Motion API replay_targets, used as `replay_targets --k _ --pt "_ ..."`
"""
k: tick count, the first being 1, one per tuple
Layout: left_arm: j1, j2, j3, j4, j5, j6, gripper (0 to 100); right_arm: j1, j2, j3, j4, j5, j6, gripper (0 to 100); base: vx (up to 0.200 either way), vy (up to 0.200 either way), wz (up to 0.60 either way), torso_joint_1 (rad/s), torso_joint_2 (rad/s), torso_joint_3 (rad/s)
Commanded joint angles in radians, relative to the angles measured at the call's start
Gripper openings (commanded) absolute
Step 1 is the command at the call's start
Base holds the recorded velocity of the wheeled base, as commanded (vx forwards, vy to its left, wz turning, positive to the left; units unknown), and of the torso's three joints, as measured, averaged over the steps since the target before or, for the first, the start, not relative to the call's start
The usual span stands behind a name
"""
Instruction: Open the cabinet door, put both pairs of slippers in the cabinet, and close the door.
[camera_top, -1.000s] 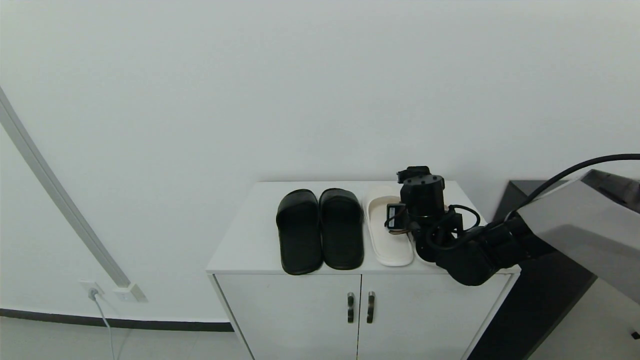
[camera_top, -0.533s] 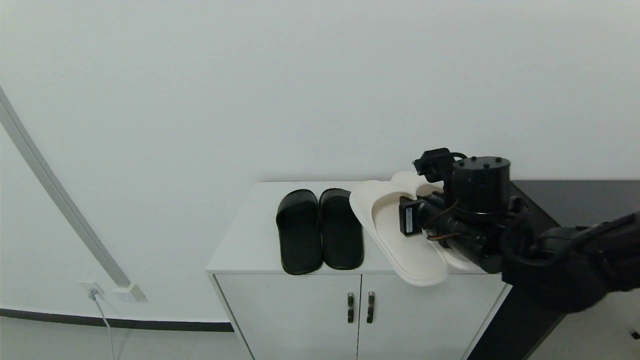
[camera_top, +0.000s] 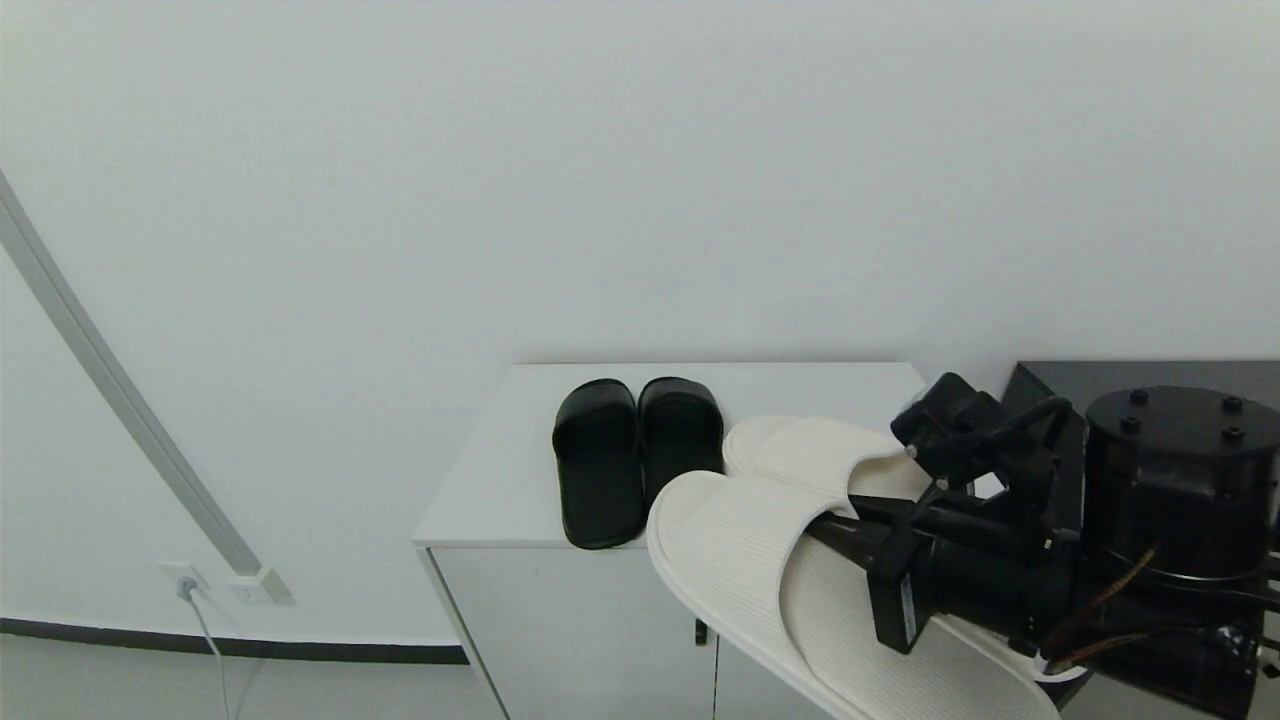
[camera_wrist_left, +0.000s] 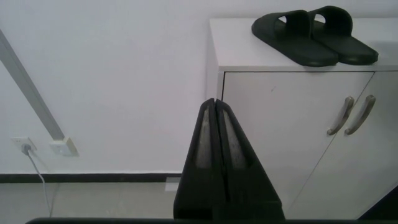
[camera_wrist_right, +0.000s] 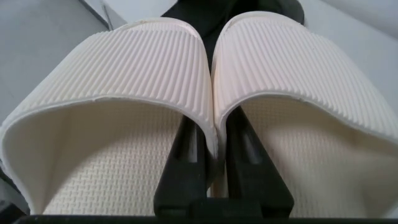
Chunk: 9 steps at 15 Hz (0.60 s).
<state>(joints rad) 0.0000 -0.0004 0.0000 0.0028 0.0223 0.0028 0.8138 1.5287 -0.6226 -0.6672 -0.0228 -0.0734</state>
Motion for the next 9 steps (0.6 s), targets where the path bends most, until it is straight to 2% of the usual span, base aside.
replay_targets --k 1,4,7,9 --pt "0.000 0.000 0.000 0.000 0.001 0.000 0 0.007 -0.036 0.027 -0.012 0.007 -0.055 0 0.000 0.000 0.00 0.000 0.00 0.000" --pt "0.000 0.000 0.000 0.000 -0.001 0.000 0 0.008 -0.038 0.052 -0.066 0.024 -0.085 0 0.000 0.000 0.00 0.000 0.00 0.000" --pt "0.000 0.000 0.000 0.000 0.001 -0.001 0 0.008 -0.032 0.049 -0.064 0.026 -0.078 0 0.000 0.000 0.00 0.000 0.00 0.000" --pt "0.000 0.000 0.000 0.000 0.001 -0.001 0 0.008 -0.024 0.044 -0.064 0.026 -0.075 0 -0.200 0.000 0.00 0.005 0.00 0.005"
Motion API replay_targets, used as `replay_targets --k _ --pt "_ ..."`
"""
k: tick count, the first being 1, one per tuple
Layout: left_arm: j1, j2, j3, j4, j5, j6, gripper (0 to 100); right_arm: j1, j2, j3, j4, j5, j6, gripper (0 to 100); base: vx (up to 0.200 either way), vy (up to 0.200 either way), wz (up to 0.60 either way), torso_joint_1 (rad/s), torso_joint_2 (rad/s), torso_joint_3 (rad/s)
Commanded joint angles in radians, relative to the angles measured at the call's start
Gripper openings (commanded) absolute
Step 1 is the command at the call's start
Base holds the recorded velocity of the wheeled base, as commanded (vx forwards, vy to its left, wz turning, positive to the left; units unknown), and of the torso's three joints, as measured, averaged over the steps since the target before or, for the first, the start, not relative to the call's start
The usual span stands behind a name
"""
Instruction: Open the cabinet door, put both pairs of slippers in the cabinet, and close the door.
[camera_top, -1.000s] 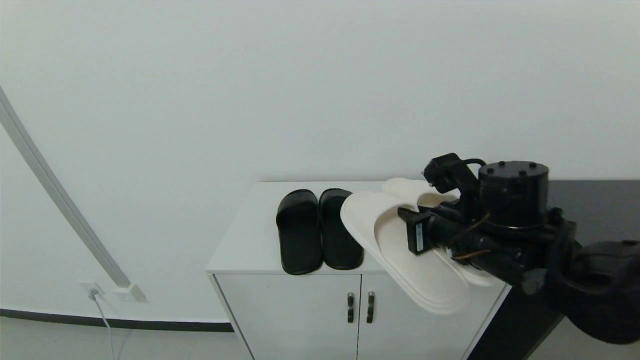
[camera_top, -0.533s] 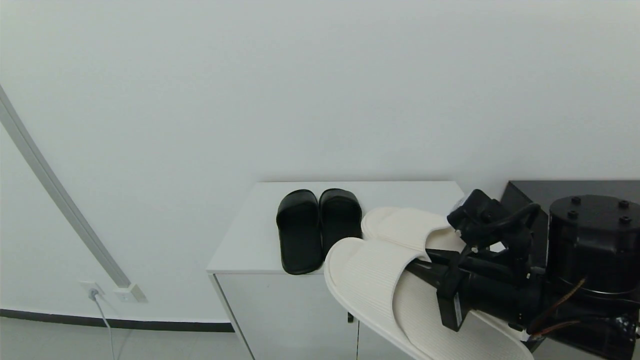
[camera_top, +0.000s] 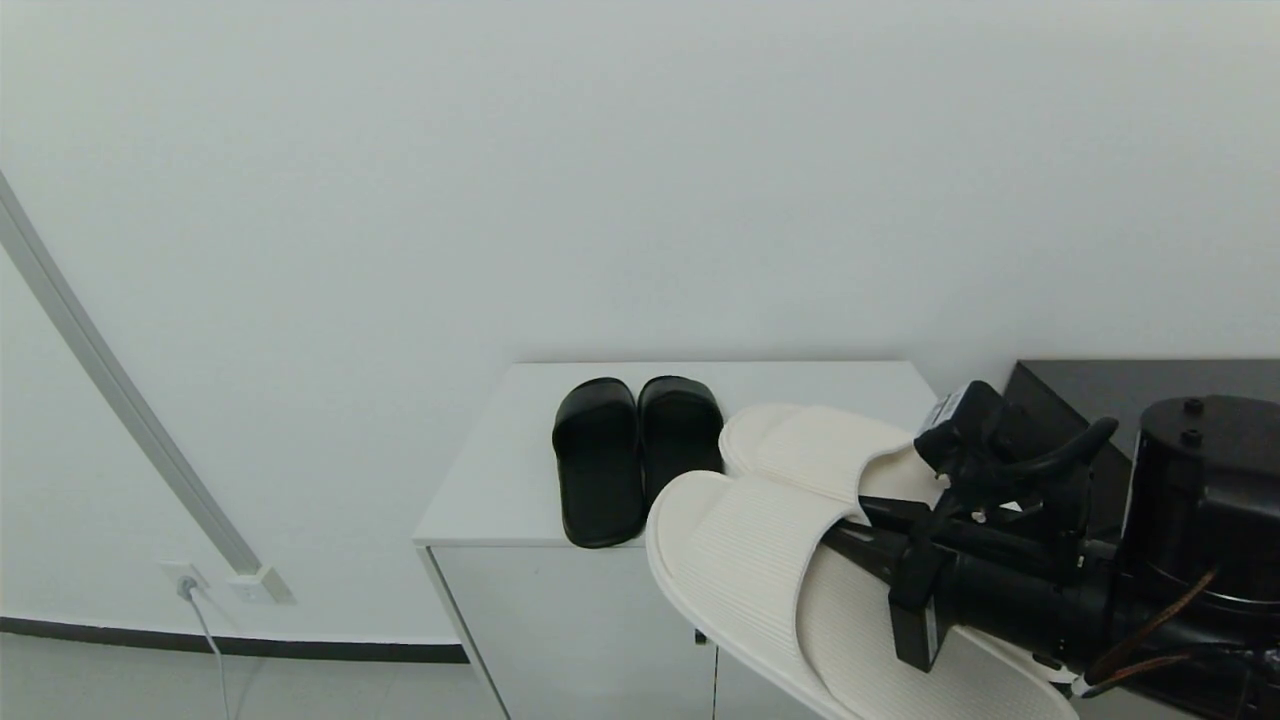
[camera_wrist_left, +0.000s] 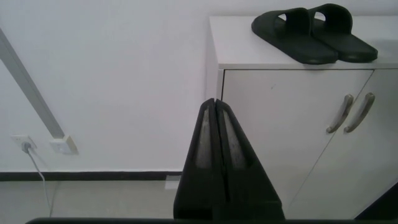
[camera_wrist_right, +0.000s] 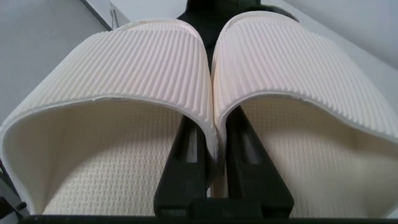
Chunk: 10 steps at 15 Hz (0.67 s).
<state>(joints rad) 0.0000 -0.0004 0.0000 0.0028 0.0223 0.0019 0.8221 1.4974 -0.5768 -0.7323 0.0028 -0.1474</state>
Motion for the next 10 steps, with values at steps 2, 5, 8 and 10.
replay_targets --k 2,5,8,10 --pt "0.000 0.000 0.000 0.000 0.001 0.000 0 0.000 0.009 -0.005 0.001 0.000 0.014 0 -0.200 0.000 0.00 0.017 0.00 -0.002" --pt "0.000 0.000 0.000 0.000 -0.001 0.001 0 0.000 0.012 -0.005 0.004 0.000 0.016 0 -0.200 0.000 0.00 -0.006 0.00 0.005" --pt "0.000 0.000 0.000 0.000 0.001 0.001 0 -0.003 0.021 0.000 -0.001 0.003 0.019 0 0.000 0.000 0.00 0.000 0.00 0.000" --pt "0.000 0.000 0.000 0.000 0.001 0.000 0 -0.006 0.023 0.000 -0.001 0.010 0.022 0 0.000 0.000 0.00 0.000 0.00 0.000"
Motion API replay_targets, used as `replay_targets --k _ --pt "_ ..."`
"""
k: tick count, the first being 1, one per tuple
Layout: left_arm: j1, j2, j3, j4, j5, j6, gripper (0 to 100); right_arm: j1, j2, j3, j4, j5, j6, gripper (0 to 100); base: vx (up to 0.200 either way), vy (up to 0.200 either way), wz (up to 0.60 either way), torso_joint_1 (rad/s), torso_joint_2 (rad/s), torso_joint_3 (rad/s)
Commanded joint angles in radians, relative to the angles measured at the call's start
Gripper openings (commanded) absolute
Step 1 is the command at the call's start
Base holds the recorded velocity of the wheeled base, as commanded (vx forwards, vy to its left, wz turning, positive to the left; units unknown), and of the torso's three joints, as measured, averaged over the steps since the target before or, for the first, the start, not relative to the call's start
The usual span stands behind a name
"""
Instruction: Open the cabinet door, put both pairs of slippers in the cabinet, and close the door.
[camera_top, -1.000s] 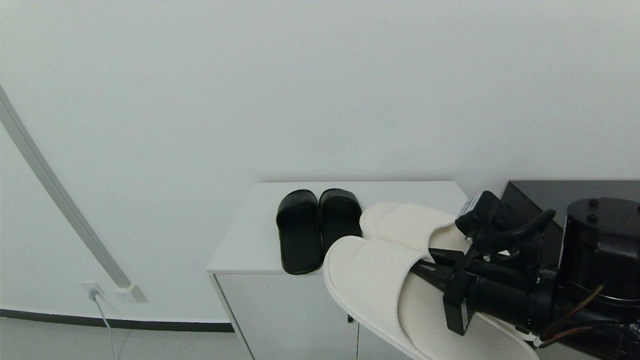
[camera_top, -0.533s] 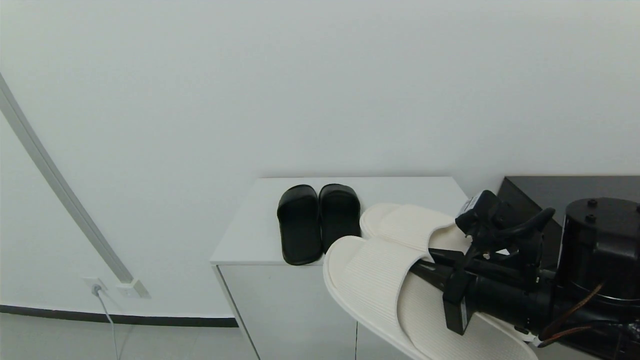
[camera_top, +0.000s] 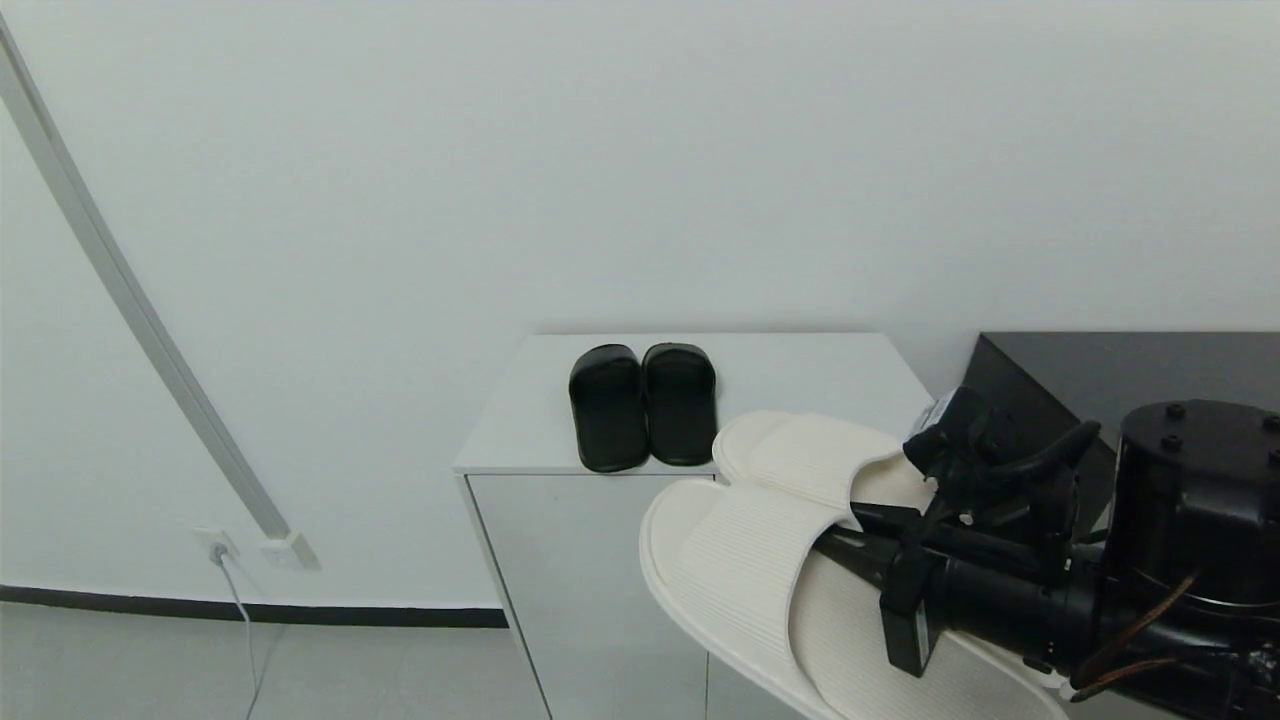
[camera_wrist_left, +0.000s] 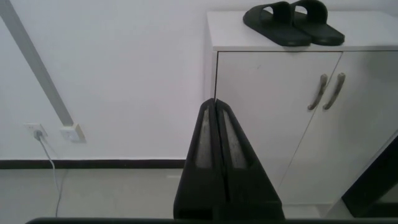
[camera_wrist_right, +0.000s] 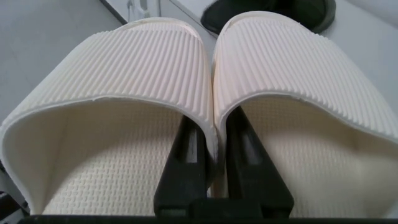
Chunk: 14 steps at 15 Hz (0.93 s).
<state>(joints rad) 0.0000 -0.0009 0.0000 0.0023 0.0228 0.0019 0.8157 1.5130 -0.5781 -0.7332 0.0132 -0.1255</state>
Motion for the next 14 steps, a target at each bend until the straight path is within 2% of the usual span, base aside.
replay_targets --k 1,9,12,13,14 --pt "0.000 0.001 0.000 0.001 0.000 0.000 0 -0.001 0.007 0.003 0.000 -0.001 0.000 0 0.000 0.000 0.00 0.000 0.00 0.000" --pt "0.000 0.001 0.000 0.001 0.000 0.001 0 -0.006 0.004 0.027 -0.002 -0.001 -0.002 0 0.000 0.000 0.00 0.000 0.00 0.000" --pt "0.000 0.002 -0.002 0.001 -0.001 0.000 0 -0.006 0.004 0.027 0.000 -0.001 -0.002 0 0.000 0.000 0.00 -0.119 0.27 0.155" --pt "0.000 0.002 -0.002 0.001 -0.003 0.000 100 -0.006 0.004 0.027 -0.002 -0.001 -0.002 0 0.000 0.000 0.00 -0.163 0.40 0.217" --pt "0.000 0.002 -0.002 0.001 -0.006 0.000 100 -0.006 0.004 0.027 0.000 -0.001 -0.002 0 0.000 0.000 0.00 -0.198 0.46 0.266"
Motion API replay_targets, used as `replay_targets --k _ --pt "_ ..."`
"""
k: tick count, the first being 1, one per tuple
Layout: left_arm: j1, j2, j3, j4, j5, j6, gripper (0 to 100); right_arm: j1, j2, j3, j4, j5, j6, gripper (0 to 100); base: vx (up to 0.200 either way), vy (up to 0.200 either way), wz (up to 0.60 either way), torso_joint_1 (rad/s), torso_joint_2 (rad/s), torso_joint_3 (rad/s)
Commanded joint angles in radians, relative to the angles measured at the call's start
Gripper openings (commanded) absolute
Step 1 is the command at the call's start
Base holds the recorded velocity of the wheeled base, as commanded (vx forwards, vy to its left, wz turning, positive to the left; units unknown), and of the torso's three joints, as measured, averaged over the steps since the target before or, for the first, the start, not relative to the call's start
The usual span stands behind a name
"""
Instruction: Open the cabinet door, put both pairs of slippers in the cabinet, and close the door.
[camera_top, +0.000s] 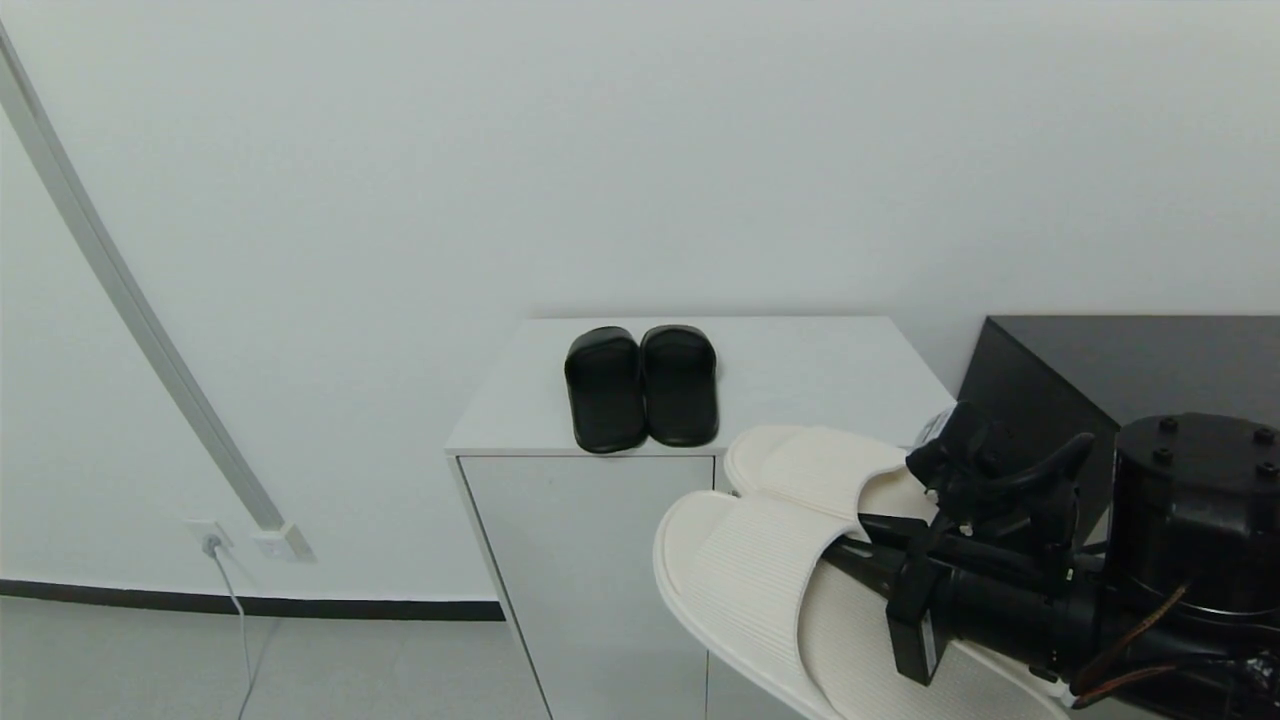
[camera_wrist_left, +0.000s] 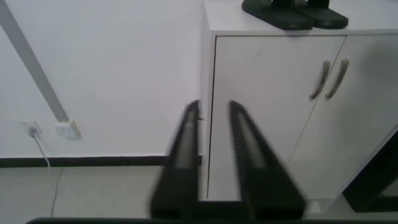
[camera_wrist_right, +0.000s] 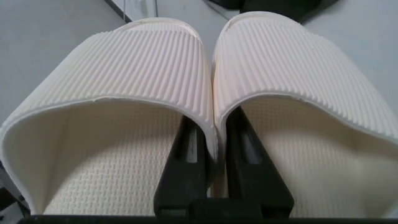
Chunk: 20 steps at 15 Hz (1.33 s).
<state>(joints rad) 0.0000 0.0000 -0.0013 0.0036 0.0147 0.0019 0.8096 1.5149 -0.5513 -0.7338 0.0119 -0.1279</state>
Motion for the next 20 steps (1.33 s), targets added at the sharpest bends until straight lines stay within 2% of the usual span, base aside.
replay_targets --k 1,11,20 --pt "0.000 0.002 0.000 -0.001 -0.004 0.000 100 0.000 0.002 0.001 -0.001 0.000 -0.001 0 0.000 0.000 0.00 -0.222 0.52 0.295" --pt "0.000 0.000 0.001 -0.001 -0.002 0.000 100 0.000 0.005 0.004 0.001 0.000 -0.001 0 0.000 0.000 0.00 -0.216 0.54 0.322" --pt "0.000 0.000 0.000 -0.001 -0.002 0.000 100 0.000 0.005 0.008 0.001 0.000 -0.006 0 0.000 0.000 0.00 -0.154 0.49 0.329"
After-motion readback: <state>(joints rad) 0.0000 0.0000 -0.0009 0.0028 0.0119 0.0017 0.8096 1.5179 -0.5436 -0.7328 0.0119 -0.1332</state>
